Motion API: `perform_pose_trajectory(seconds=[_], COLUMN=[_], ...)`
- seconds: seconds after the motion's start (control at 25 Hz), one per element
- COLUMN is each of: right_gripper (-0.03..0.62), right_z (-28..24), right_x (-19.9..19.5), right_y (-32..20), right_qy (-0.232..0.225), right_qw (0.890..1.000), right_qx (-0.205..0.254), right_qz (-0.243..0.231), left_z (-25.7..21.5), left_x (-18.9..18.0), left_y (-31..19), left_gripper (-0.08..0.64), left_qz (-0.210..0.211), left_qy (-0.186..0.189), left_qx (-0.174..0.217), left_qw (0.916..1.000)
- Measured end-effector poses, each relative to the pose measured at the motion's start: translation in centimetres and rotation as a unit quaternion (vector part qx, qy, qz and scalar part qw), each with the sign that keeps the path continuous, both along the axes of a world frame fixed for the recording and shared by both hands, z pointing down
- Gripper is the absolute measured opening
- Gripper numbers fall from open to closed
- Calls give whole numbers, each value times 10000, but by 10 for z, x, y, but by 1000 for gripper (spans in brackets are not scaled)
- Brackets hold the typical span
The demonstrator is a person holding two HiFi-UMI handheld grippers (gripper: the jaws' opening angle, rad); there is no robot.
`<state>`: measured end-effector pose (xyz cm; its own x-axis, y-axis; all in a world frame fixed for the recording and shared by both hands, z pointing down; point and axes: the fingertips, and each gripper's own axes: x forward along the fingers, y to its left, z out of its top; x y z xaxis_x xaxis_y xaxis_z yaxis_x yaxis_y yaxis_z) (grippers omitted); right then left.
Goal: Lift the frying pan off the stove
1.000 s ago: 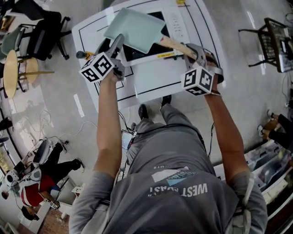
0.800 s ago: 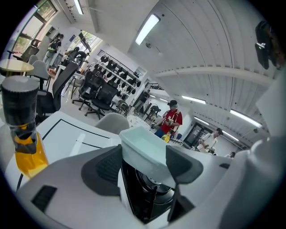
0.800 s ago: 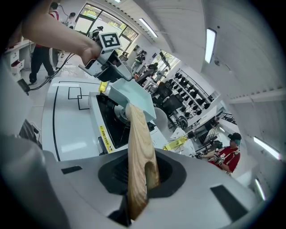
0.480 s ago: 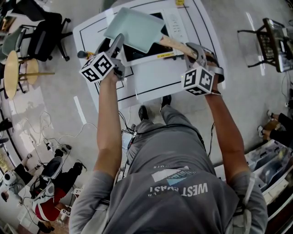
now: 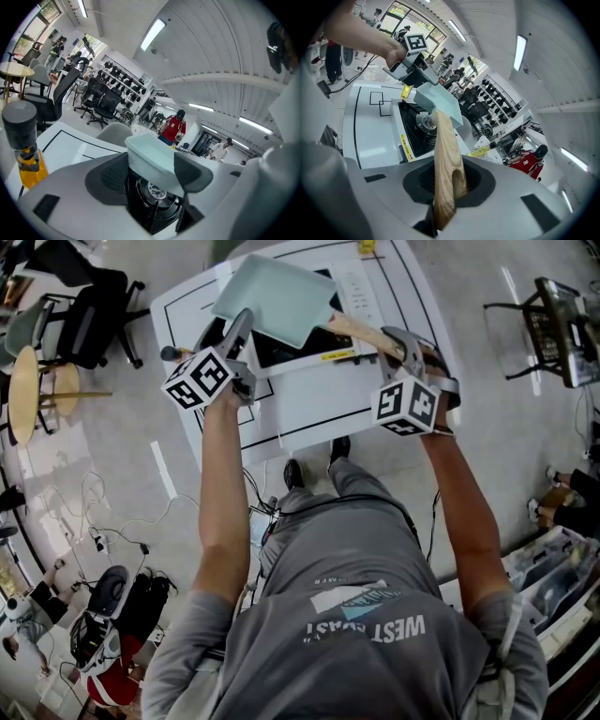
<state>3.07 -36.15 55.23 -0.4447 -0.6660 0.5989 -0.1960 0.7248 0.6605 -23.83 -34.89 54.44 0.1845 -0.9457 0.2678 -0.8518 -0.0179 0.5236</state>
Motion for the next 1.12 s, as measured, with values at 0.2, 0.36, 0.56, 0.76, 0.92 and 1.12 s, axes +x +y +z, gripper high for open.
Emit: perform_pose_trajectory(seconds=[0.2, 0.36, 0.56, 0.76, 0.92, 1.12], right_gripper=[55, 55, 56, 55, 55, 54], right_z=[-6, -13, -22, -35, -44, -52], right_x=[-3, -4, -7, -8, -6, -9], right_y=[1, 3, 6, 10, 9, 14], right_qy=[-17, -19, -25, -16, -3, -42], right_qw=[10000, 9999, 9997, 9995, 9992, 9987], right_qx=[70, 138, 222, 298, 396, 502], right_qz=[2, -3, -19, -45, -22, -1], left_z=[-7, -14, -23, -36, -44, -56], left_x=[-3, -4, -7, -8, -8, -10], left_y=[1, 3, 7, 11, 10, 14], left_gripper=[293, 293, 293, 293, 293, 293], left_qz=[-4, -7, -19, -15, 8, 19], left_qy=[-12, -16, -33, -41, -32, -80], left_qx=[61, 101, 154, 222, 316, 428], left_qw=[10000, 9999, 9999, 9997, 9995, 9991])
